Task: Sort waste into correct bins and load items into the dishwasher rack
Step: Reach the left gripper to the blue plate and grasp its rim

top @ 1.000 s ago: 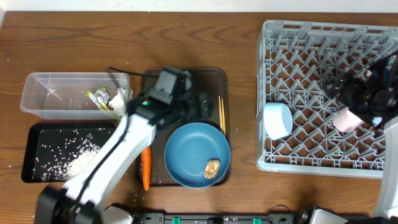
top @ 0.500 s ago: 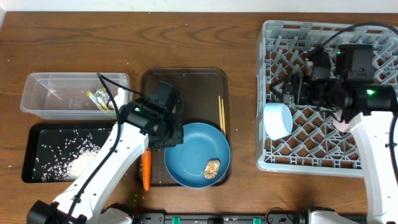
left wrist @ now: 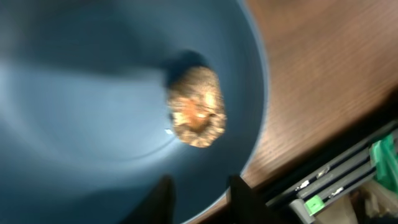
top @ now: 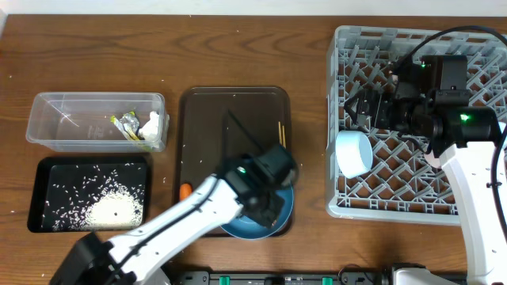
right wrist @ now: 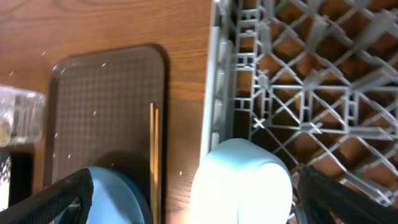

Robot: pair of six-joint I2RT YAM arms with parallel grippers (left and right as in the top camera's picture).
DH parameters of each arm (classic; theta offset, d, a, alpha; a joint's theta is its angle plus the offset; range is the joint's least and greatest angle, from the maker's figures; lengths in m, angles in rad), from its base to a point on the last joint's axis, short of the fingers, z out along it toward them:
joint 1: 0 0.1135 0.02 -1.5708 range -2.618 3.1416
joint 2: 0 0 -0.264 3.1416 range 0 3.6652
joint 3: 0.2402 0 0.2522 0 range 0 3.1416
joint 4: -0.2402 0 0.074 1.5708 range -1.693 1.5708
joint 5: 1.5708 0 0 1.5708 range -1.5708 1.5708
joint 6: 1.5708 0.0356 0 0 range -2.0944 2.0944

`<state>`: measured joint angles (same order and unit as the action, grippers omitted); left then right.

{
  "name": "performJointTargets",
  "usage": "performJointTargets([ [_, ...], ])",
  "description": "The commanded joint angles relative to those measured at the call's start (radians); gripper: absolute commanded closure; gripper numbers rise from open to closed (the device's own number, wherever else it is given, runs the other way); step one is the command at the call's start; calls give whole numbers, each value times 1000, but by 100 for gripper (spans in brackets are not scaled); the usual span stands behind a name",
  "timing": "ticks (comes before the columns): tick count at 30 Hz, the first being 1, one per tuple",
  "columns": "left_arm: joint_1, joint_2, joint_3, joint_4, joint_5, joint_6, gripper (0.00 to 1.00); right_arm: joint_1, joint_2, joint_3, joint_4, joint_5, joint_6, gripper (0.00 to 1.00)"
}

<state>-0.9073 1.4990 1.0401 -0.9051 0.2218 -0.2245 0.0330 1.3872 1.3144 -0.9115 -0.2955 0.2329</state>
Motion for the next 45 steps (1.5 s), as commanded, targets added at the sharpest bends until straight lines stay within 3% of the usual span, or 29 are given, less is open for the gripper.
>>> performJointTargets([
  [1, -75, 47, -6, 6, -29, 60, 48, 2, 0, 10, 3, 61, 52, 1],
  [4, -116, 83, -6, 29, -31, 60, 43, -4, 0, 10, 2, 61, 52, 1],
  [10, -154, 137, -6, 51, -31, 60, 44, -8, 0, 10, 2, 61, 51, 1],
  [14, -161, 188, -6, 38, -28, 78, 53, -8, 0, 10, 1, 65, 51, 1],
  [20, -160, 247, -6, 32, -24, 102, 55, -8, 0, 10, -3, 90, 51, 1],
  [24, -158, 266, -6, 28, -25, 141, 62, -8, 0, 10, -5, 90, 51, 1],
  [27, -158, 267, -6, 32, -51, 145, 70, -8, 0, 10, -5, 90, 51, 1],
  [31, -142, 266, -3, 31, -59, 141, 88, -8, 0, 10, -11, 90, 52, 1],
  [36, -84, 264, 19, 29, -58, 111, 93, -8, 0, 10, -13, 90, 52, 1],
  [45, 58, 264, 20, 117, -58, 40, 94, -8, 0, 10, -14, 90, 52, 1],
])
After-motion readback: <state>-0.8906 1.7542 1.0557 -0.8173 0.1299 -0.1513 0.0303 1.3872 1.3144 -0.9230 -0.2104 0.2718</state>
